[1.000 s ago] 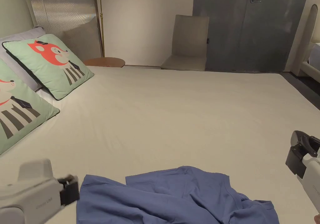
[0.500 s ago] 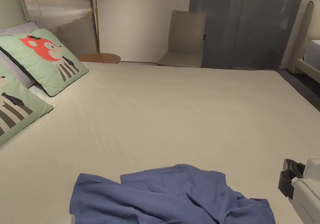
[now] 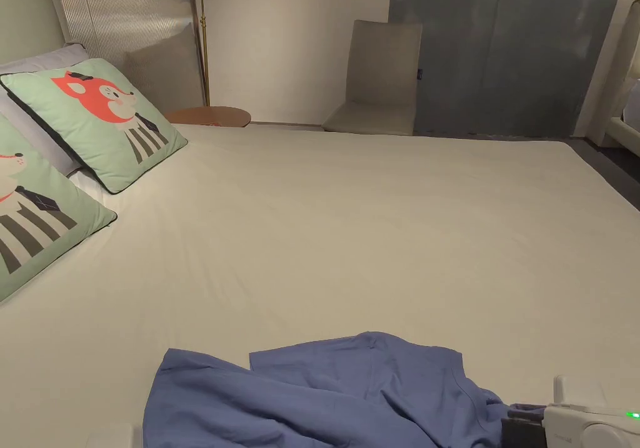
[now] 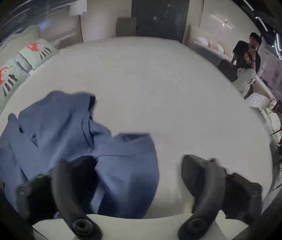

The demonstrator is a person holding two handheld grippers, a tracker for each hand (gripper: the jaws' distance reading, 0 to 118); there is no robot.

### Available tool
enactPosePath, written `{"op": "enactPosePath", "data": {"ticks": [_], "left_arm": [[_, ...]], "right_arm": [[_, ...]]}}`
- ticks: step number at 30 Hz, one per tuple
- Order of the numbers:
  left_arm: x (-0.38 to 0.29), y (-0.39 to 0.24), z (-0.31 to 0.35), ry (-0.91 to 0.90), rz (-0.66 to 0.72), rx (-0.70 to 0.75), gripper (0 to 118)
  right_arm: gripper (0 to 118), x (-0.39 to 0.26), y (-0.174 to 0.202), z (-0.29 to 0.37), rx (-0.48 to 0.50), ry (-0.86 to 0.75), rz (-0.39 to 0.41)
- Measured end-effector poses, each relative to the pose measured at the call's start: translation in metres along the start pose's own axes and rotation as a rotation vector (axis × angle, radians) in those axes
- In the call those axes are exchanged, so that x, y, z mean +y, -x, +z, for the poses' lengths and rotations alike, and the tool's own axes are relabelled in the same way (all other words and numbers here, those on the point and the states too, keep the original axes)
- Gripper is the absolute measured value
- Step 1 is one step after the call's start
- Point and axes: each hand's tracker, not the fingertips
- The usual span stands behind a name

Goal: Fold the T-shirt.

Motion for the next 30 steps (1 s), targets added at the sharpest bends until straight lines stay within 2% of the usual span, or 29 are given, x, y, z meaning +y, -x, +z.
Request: {"op": "enactPosePath", "data": {"ticks": [2,4,8,14,22,26,30], "left_arm": [[-0.002,0.0,0.005,-0.004,-0.004,0.002,3],[-0.001,0.001,0.01,-0.012,0.001,-0.003,3],[0.003,0.003,0.026,-0.032,0.005,-0.013,3],[0.014,0.004,0.067,-0.115,0.025,-0.076,2],[0.076,0.0,0.127,-0.368,0.019,-0.163,1],[0.117,-0.002,0.157,-0.484,0.032,-0.212,2],[0.157,-0.014,0.183,-0.603,0.026,-0.242,1]], "right_arm": [[62,-0.005,0.001,-0.005,0.045,0.025,-0.008],[9,-0.008,0.001,0.005,0.148,-0.028,-0.04],[10,0.001,0.007,0.042,0.119,-0.151,0.06],[10,0.027,-0.008,0.121,0.167,-0.362,-0.001],[10,0.056,-0.021,0.231,0.231,-0.693,-0.094],[10,0.073,-0.026,0.284,0.217,-0.84,-0.116],[10,0.091,-0.032,0.321,0.206,-0.916,-0.141]]}}
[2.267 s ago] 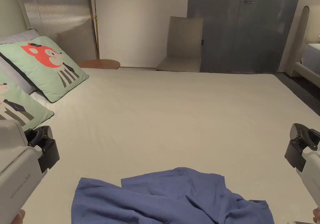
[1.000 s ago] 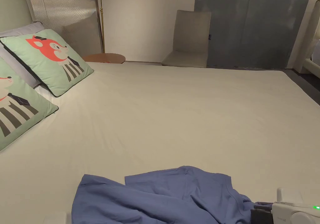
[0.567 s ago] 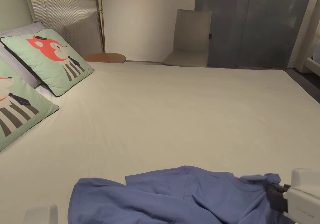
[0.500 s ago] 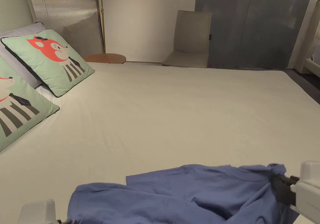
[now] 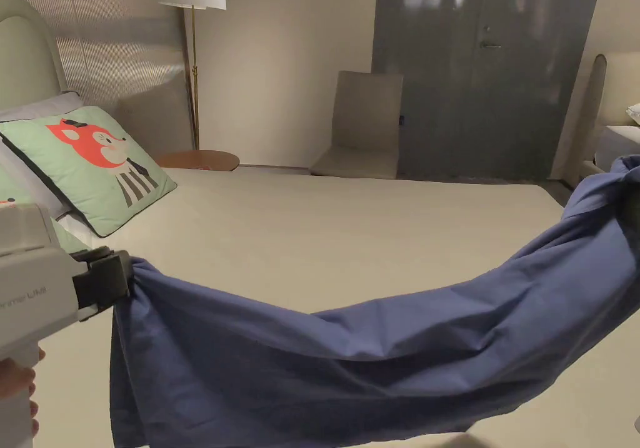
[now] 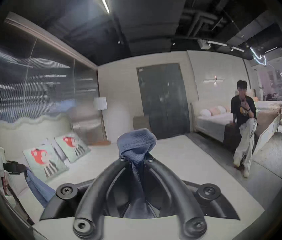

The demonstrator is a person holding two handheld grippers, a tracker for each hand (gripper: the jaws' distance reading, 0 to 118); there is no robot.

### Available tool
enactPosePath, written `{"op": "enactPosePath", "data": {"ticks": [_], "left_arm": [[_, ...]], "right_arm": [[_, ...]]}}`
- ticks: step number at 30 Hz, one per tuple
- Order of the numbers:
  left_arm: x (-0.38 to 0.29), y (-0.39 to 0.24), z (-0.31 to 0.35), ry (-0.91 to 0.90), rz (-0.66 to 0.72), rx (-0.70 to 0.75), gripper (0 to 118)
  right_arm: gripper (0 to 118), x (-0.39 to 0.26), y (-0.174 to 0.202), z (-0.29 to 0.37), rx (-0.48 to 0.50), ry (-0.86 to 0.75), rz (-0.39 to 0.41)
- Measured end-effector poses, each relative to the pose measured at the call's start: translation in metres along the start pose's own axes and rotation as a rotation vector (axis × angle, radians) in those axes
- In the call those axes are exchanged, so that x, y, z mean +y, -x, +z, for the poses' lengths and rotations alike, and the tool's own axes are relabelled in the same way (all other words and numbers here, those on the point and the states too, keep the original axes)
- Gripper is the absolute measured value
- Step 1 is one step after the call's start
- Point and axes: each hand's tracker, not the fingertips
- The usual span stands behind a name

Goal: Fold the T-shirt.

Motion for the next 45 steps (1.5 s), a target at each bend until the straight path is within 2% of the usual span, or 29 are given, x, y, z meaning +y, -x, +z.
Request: {"op": "enactPosePath", "data": {"ticks": [11,28,37,45], "left_arm": [[0.079,-0.043,-0.069,-0.084,0.012,-0.128,1],[0.143,-0.08,-0.262,-0.159,0.021,-0.153,1],[0.124,-0.077,-0.314,-0.162,0.039,-0.141,1],[0.077,-0.058,-0.296,-0.083,0.035,-0.118,1]], "right_arm": [[10,0.044,-0.014,-0.05,-0.097,-0.071,0.009],[10,0.052,-0.055,-0.23,-0.16,-0.087,0.044],[10,0.024,-0.065,-0.276,-0.177,-0.028,0.084],[10,-0.016,-0.064,-0.248,-0.129,0.095,0.131]]}}
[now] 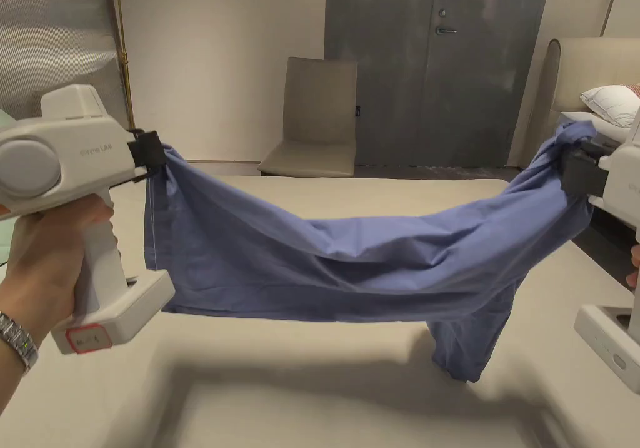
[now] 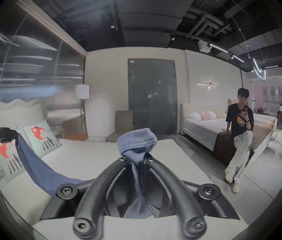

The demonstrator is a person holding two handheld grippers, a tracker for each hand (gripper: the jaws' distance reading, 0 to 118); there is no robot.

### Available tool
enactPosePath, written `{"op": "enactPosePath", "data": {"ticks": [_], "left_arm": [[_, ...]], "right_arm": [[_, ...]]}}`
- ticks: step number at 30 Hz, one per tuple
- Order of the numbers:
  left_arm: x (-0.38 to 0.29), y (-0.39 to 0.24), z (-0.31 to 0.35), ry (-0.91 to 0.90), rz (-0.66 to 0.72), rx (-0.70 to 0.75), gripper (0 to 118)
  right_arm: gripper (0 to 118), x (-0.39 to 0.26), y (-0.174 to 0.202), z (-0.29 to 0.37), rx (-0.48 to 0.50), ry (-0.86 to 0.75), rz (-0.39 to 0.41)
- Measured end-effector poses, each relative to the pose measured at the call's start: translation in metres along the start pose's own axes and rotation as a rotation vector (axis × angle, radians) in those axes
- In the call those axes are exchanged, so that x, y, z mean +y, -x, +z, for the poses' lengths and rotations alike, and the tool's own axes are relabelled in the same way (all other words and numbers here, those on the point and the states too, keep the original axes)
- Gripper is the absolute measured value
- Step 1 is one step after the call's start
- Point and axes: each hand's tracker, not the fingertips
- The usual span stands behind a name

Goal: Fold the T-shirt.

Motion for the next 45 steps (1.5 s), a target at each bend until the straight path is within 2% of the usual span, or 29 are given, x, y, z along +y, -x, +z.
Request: {"op": "enactPosePath", "data": {"ticks": [3,11,17,23,34,39,45], "left_arm": [[-0.027,0.009,0.025,0.072,-0.019,0.014,1],[-0.105,0.031,0.125,0.246,-0.075,0.05,1],[-0.159,0.06,0.187,0.412,0.043,0.133,1],[-0.198,0.078,0.241,0.5,0.063,0.195,1],[-0.27,0.116,0.266,0.695,0.12,0.29,1],[-0.289,0.127,0.272,0.733,0.145,0.317,1],[-0.304,0.129,0.274,0.753,0.132,0.337,1]], "right_arm": [[10,-0.022,0.002,0.023,0.033,0.104,-0.004],[10,-0.089,0.005,0.115,0.052,0.25,-0.007],[10,-0.138,-0.002,0.172,0.026,0.395,-0.072],[10,-0.177,-0.011,0.221,-0.014,0.501,-0.126],[10,-0.263,-0.035,0.243,-0.151,0.759,-0.157],[10,-0.288,-0.041,0.249,-0.164,0.812,-0.175],[10,-0.297,-0.04,0.247,-0.174,0.828,-0.153]]}}
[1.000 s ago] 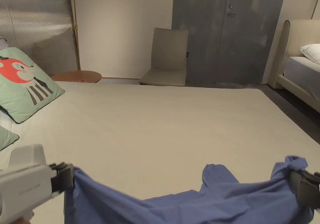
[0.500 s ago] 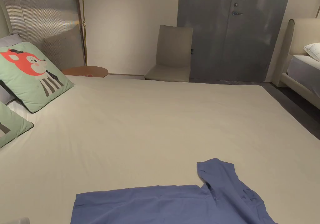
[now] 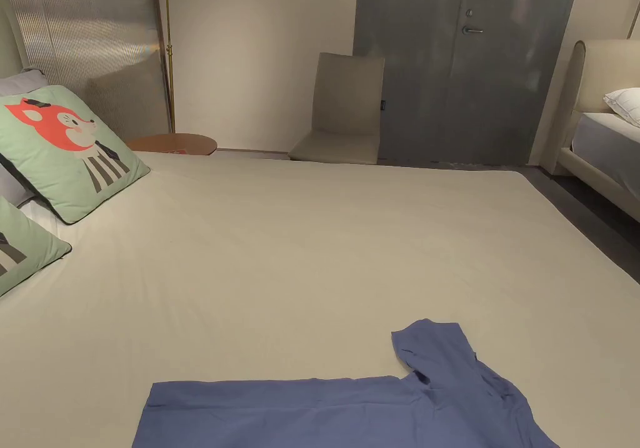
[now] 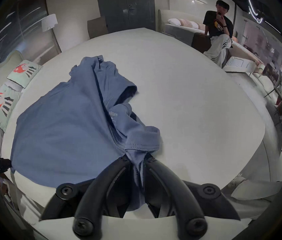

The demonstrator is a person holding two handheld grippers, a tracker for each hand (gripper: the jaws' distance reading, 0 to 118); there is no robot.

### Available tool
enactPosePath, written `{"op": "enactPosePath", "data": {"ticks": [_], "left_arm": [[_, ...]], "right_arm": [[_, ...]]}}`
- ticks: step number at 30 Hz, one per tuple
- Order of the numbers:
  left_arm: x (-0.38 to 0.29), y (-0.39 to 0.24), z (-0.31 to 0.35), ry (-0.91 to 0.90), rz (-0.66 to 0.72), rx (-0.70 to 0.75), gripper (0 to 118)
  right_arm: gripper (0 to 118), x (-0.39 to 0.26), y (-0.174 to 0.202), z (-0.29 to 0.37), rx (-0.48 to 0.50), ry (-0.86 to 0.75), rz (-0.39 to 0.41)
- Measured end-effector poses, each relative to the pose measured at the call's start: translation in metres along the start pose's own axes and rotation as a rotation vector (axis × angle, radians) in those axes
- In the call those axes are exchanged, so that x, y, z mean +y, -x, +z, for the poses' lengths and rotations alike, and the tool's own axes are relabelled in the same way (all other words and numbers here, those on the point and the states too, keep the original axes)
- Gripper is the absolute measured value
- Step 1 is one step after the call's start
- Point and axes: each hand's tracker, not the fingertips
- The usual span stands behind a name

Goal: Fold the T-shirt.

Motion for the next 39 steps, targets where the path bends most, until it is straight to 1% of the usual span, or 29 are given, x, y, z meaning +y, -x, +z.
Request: {"op": "enactPosePath", "data": {"ticks": [2,3,4,5,6,7,8,9,10,11,13,16,19,20,21,22,23,24,25,26,27,30,32,34,37,38,39], "left_arm": [[-0.002,0.0,0.0,-0.003,-0.001,-0.001,1],[-0.002,0.0,0.003,-0.01,0.001,-0.007,4],[-0.002,0.0,0.006,-0.028,0.009,-0.021,13],[0.0,-0.001,0.011,-0.045,0.007,-0.013,34],[0.003,-0.002,0.018,-0.073,-0.007,-0.019,72],[0.007,-0.005,0.026,-0.117,-0.024,-0.028,96],[0.01,-0.009,0.036,-0.161,-0.037,-0.037,108],[0.015,-0.014,0.047,-0.224,-0.054,-0.051,108],[0.021,-0.022,0.062,-0.306,-0.078,-0.072,108],[0.028,-0.03,0.074,-0.368,-0.107,-0.078,108],[0.039,-0.048,0.098,-0.502,-0.157,-0.083,108],[0.05,-0.076,0.129,-0.702,-0.222,-0.104,108],[0.057,-0.095,0.152,-0.828,-0.236,-0.12,105],[0.057,-0.099,0.158,-0.859,-0.241,-0.129,101],[0.056,-0.103,0.163,-0.887,-0.258,-0.135,84],[0.056,-0.107,0.167,-0.907,-0.267,-0.12,65],[0.056,-0.11,0.167,-0.93,-0.267,-0.096,41],[0.056,-0.112,0.168,-0.943,-0.27,-0.079,9],[0.056,-0.112,0.168,-0.942,-0.274,-0.086,1],[0.056,-0.11,0.168,-0.944,-0.274,-0.089,0],[0.059,-0.11,0.167,-0.935,-0.274,-0.091,0],[0.066,-0.102,0.159,-0.897,-0.267,-0.104,0],[0.076,-0.097,0.145,-0.847,-0.254,-0.089,0],[0.091,-0.09,0.128,-0.774,-0.227,-0.12,0],[0.121,-0.083,0.089,-0.626,-0.217,-0.12,0],[0.131,-0.081,0.073,-0.563,-0.22,-0.103,1],[0.139,-0.081,0.056,-0.494,-0.208,-0.082,10]], "right_arm": [[11,-0.001,0.0,0.0,-0.003,-0.002,0.003],[18,-0.002,0.0,0.0,0.0,-0.005,0.005],[36,-0.002,-0.001,0.002,0.003,-0.011,0.007],[63,0.0,-0.002,0.005,-0.009,-0.022,0.013],[94,0.003,-0.002,0.009,-0.05,-0.045,0.035],[106,0.007,-0.002,0.015,-0.057,-0.093,0.037],[106,0.012,-0.003,0.024,-0.051,-0.157,0.029],[104,0.019,-0.001,0.037,-0.032,-0.227,0.025],[106,0.029,0.003,0.051,-0.008,-0.308,0.024],[106,0.038,0.009,0.062,-0.003,-0.371,0.031],[106,0.056,0.025,0.086,-0.024,-0.518,0.05],[106,0.078,0.05,0.11,-0.01,-0.709,0.083],[105,0.089,0.075,0.126,0.0,-0.844,0.081],[102,0.092,0.082,0.129,0.022,-0.876,0.09],[89,0.093,0.088,0.133,0.045,-0.905,0.109],[75,0.093,0.095,0.135,0.052,-0.922,0.12],[57,0.093,0.101,0.137,0.048,-0.931,0.126],[34,0.093,0.106,0.135,0.047,-0.937,0.135],[19,0.093,0.11,0.135,0.046,-0.945,0.147],[8,0.093,0.113,0.134,0.049,-0.948,0.155],[1,0.093,0.115,0.134,0.055,-0.949,0.153],[0,0.097,0.116,0.127,0.09,-0.929,0.154],[0,0.098,0.118,0.121,0.086,-0.919,0.153],[0,0.1,0.117,0.113,0.084,-0.894,0.153],[0,0.103,0.119,0.103,0.084,-0.86,0.153],[0,0.103,0.119,0.098,0.082,-0.849,0.155],[0,0.104,0.119,0.094,0.082,-0.838,0.16]]}}
